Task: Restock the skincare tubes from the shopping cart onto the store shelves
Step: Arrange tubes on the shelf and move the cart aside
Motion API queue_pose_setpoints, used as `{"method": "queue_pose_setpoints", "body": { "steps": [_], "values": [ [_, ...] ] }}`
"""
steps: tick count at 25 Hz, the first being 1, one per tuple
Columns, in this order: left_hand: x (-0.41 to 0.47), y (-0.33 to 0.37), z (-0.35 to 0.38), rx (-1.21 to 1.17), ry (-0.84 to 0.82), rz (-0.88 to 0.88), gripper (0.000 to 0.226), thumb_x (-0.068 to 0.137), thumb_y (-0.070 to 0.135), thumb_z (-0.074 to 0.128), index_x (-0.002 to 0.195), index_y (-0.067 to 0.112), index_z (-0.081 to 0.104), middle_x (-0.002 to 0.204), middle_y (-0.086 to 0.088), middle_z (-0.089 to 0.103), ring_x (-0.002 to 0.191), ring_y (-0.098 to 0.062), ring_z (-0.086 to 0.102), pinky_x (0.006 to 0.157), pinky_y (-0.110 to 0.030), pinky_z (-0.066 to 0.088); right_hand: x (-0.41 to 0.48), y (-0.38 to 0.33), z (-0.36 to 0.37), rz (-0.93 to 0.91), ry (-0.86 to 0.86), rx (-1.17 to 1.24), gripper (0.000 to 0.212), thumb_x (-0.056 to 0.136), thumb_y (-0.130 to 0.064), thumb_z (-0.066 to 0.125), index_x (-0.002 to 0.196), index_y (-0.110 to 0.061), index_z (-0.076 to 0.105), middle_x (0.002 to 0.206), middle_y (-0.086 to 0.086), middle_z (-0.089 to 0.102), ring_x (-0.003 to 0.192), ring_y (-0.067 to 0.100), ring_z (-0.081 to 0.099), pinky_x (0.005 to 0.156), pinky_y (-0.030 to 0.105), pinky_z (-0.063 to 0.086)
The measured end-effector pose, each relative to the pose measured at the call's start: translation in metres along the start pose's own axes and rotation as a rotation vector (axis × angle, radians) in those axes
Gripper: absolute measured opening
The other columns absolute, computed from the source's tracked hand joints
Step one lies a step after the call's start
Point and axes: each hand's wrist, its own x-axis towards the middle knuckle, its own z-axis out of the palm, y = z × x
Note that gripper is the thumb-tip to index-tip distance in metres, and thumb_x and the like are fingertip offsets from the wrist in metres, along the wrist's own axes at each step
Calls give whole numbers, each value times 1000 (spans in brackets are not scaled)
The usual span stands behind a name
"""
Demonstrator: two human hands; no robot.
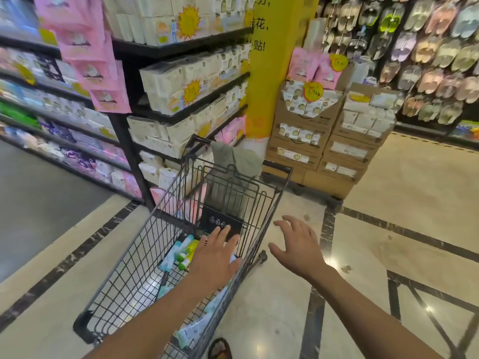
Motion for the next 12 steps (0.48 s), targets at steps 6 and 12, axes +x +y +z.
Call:
{"method": "queue_pose_setpoints", "body": {
  "steps": [6,12],
  "values": [
    [65,-58,10,-42,-7,-93,68,105,59,33,164,29,14,174,-4,2,160,-27,-1,127,-52,10,109,-25,25,-114,-77,-29,64,88,-55,57,147,-34,41,160,-2,34,148,21,29,124,47,21],
    [96,-130,31,-117,-46,-240,69,105,59,30,164,27,15,174,-5,1,160,-28,0,127,-54,10,200,-66,64,-276,-200,-90,63,87,-57,56,144,-34,43,155,-2,39,144,22,33,121,48,23]
  ]
}}
